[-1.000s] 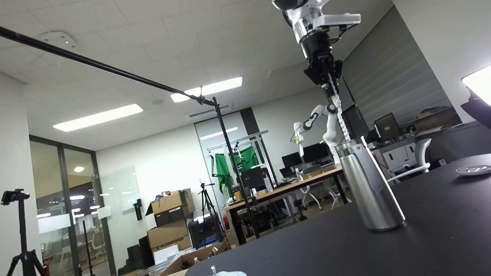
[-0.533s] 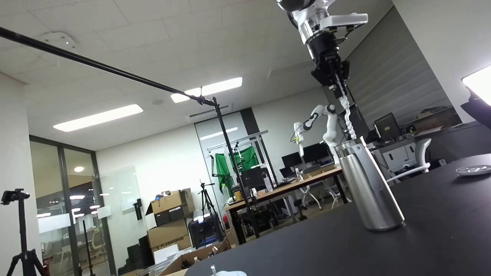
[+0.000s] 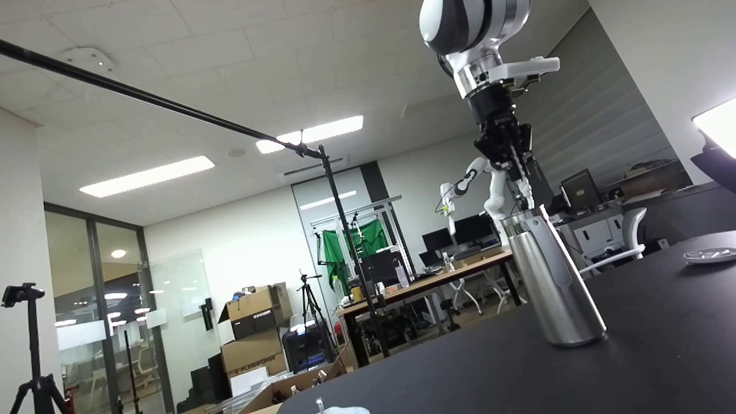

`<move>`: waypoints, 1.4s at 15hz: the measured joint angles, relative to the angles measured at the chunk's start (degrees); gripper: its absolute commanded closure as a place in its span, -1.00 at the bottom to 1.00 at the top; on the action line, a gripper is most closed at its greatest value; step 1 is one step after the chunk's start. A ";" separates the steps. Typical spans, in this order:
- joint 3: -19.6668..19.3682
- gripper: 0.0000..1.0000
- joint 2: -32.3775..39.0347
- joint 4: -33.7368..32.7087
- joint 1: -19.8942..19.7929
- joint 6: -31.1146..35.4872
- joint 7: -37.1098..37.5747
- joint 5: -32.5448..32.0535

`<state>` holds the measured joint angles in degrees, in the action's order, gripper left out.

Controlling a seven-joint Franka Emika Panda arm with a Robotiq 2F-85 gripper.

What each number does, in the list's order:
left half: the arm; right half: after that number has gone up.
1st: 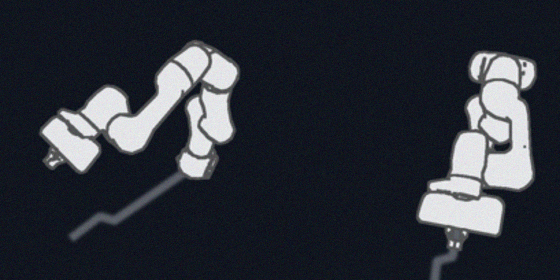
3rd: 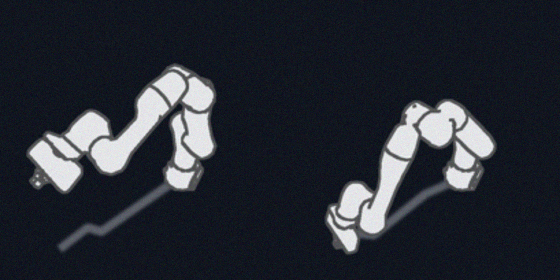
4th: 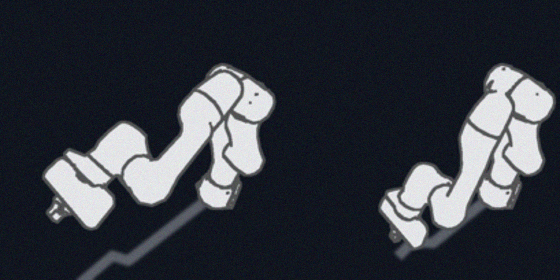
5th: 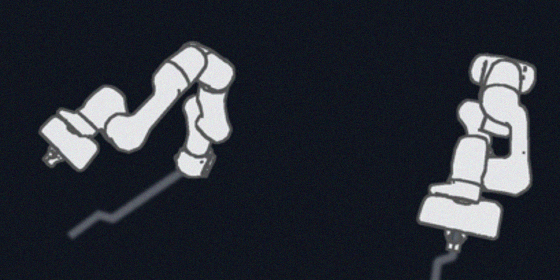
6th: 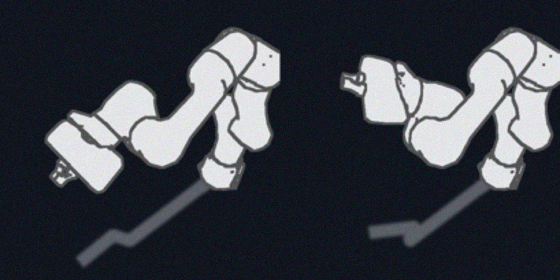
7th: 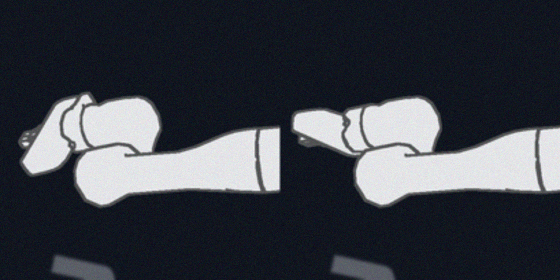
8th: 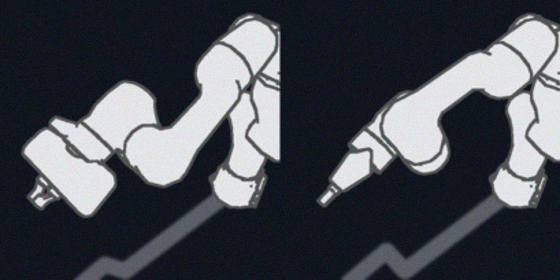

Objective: Move the bottle brush up and down repeatedly in the thermos flask

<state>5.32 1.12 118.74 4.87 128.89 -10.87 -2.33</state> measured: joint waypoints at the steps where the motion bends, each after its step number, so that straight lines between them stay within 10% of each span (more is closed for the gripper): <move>1: 0.18 0.92 -0.96 -1.05 0.07 -1.66 -0.21 -0.10; 6: -0.13 0.92 -6.45 -7.26 -0.09 -10.88 -1.42 0.27; 15: -0.97 0.92 4.02 -2.76 -0.72 -1.92 0.75 0.81; 21: 0.26 0.92 -1.75 -9.84 0.13 -8.05 -0.05 0.34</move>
<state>5.58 -0.63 108.89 5.00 120.84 -10.92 -1.99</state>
